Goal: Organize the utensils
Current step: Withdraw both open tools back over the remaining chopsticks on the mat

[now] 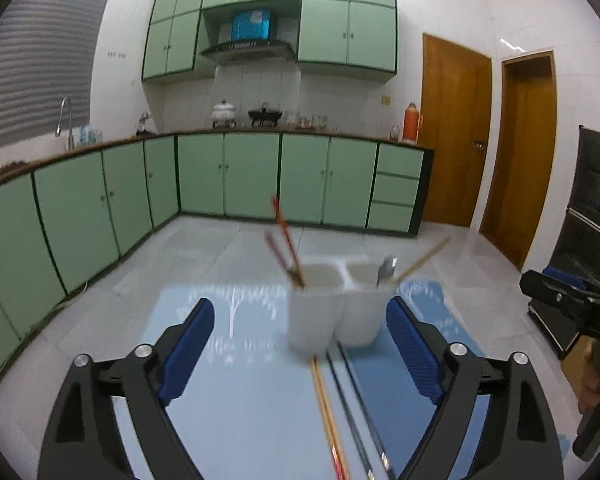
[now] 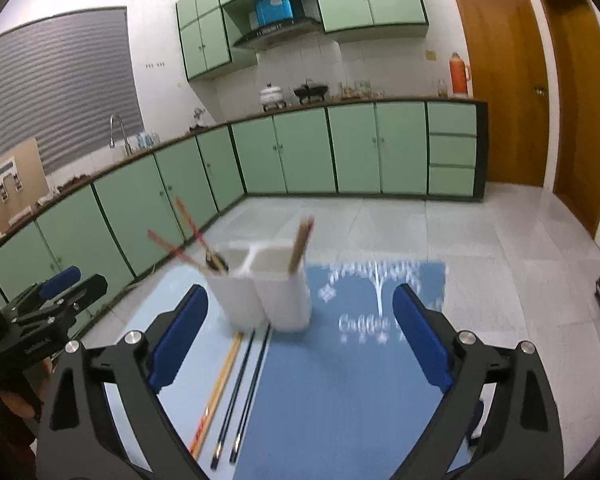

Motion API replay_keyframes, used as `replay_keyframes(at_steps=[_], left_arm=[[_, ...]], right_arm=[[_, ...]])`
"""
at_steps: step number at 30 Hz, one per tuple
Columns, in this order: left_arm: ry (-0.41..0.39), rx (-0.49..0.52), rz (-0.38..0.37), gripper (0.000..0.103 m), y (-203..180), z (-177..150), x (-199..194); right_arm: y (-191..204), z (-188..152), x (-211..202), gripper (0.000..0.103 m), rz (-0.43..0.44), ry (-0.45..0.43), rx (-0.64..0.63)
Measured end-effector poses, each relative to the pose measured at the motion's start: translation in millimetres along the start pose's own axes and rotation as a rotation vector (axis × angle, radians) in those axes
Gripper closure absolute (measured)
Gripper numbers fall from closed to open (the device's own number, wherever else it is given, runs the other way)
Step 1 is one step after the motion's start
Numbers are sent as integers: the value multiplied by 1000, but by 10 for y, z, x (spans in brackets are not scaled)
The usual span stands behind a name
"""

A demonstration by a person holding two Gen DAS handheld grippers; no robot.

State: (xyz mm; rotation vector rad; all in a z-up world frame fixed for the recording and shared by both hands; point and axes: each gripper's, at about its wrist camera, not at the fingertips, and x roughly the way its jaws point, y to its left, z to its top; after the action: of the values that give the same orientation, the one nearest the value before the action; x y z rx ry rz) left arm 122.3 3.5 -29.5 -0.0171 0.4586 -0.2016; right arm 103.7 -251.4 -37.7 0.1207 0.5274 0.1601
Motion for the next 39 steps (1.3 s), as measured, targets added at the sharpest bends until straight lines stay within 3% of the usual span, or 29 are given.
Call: replay_keyframes(at_steps=[6, 12, 20, 22, 29, 39], left_arm=[[102, -7, 18, 15, 76, -497, 41], [151, -13, 29, 15, 102, -873, 69], [214, 10, 70, 15, 141, -1242, 93], [228, 5, 78, 15, 179, -1299, 89], [248, 5, 98, 15, 256, -1391, 83], [263, -5, 86, 14, 291, -1420, 100]], right_arm=[[142, -575, 125, 12, -22, 79, -11], [302, -1038, 243, 12, -42, 90, -17], [464, -1372, 374, 13, -40, 130, -29], [525, -1447, 417, 23, -42, 149, -45], [641, -1580, 496, 32, -34, 204, -54], [725, -1697, 689, 55, -30, 328, -53]])
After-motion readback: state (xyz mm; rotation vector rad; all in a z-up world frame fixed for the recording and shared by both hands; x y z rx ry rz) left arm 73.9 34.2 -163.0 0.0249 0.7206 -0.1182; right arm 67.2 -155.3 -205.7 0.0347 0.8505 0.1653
